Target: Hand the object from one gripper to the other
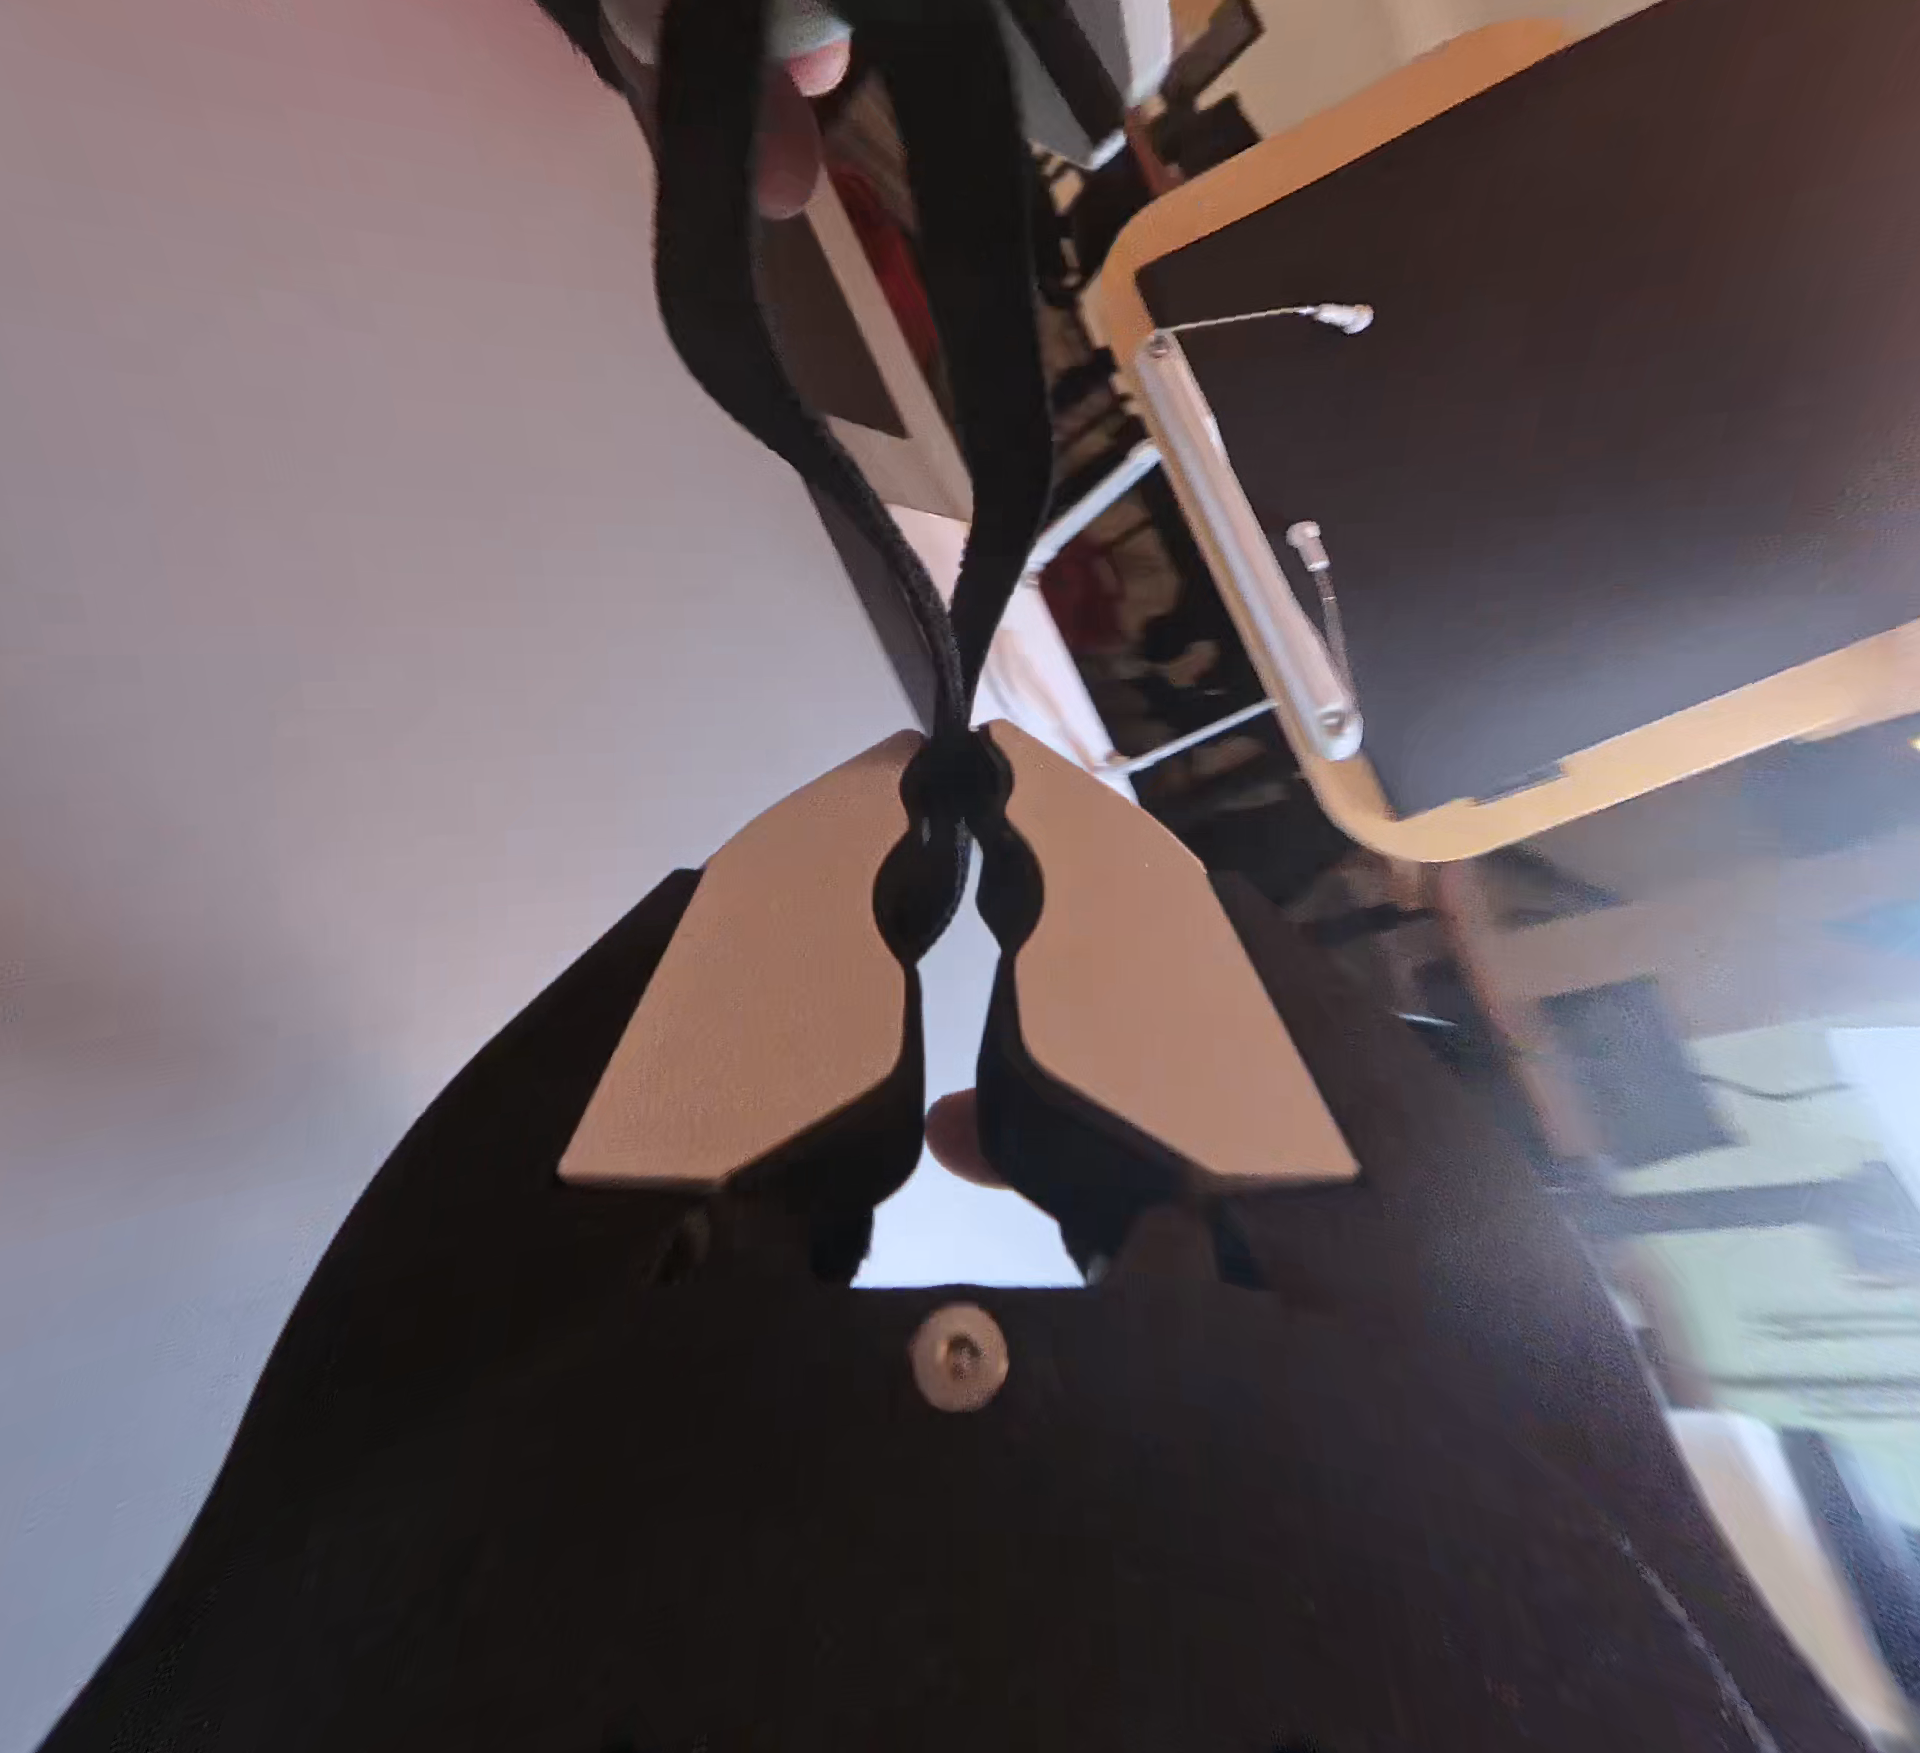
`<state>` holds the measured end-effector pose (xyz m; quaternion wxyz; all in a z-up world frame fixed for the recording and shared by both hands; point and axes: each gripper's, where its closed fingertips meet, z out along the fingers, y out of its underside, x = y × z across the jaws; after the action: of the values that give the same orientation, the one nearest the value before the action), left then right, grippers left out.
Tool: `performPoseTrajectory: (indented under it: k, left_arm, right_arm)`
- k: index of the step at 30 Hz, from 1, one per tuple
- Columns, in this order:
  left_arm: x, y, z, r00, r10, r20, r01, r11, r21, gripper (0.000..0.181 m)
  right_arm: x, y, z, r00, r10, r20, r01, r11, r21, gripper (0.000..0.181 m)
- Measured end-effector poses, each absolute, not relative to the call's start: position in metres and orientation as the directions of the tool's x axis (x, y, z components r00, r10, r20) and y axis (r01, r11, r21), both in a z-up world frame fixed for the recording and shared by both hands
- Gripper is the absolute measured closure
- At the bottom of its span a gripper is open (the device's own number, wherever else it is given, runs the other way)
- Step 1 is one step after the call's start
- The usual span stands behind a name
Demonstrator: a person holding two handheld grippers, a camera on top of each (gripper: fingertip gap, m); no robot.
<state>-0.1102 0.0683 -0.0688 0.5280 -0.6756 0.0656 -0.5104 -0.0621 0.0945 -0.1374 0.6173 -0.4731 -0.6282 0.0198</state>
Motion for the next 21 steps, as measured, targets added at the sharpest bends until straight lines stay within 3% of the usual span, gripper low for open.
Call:
performPoseTrajectory:
  k: [3,5,7,9,13,17,19,21]
  left_arm:
    - [-0.118,0.060,-0.048,0.445,-0.721,0.532,0.428,-0.351,-0.833,0.148]
    - [-0.124,0.051,-0.033,0.451,-0.782,0.431,0.410,-0.248,-0.878,0.140]
    - [-0.126,0.040,-0.021,0.439,-0.837,0.326,0.387,-0.152,-0.910,0.135]
    - [-0.124,0.031,-0.017,0.431,-0.870,0.241,0.356,-0.082,-0.931,0.134]
    - [-0.102,0.018,-0.024,0.416,-0.904,0.104,0.241,0.000,-0.970,0.133]
    - [-0.086,0.019,-0.037,0.516,-0.848,-0.122,0.030,0.160,-0.987,0.126]
    - [-0.088,0.023,-0.041,0.596,-0.719,-0.357,-0.170,0.321,-0.932,0.123]
    - [-0.092,0.029,-0.046,0.594,-0.505,-0.627,-0.447,0.442,-0.778,0.121]
  right_arm:
    - [-0.063,0.079,-0.133,0.181,0.896,0.405,0.434,0.297,-0.851,0.176]
    - [-0.063,0.062,-0.114,0.091,0.991,0.094,0.272,0.066,-0.960,0.176]
    - [-0.058,0.046,-0.086,-0.067,0.977,-0.200,0.122,-0.191,-0.974,0.177]
    - [-0.050,0.041,-0.061,-0.202,0.898,-0.392,0.013,-0.397,-0.918,0.177]
    - [-0.036,0.023,-0.038,-0.490,0.686,-0.538,0.006,-0.615,-0.789,0.177]
    - [-0.032,-0.004,-0.041,-0.652,0.540,-0.533,0.105,-0.631,-0.769,0.177]
    - [-0.036,-0.014,-0.048,-0.662,0.520,-0.540,0.152,-0.612,-0.776,0.176]
    - [-0.044,-0.020,-0.056,-0.635,0.494,-0.594,0.216,-0.624,-0.751,0.176]
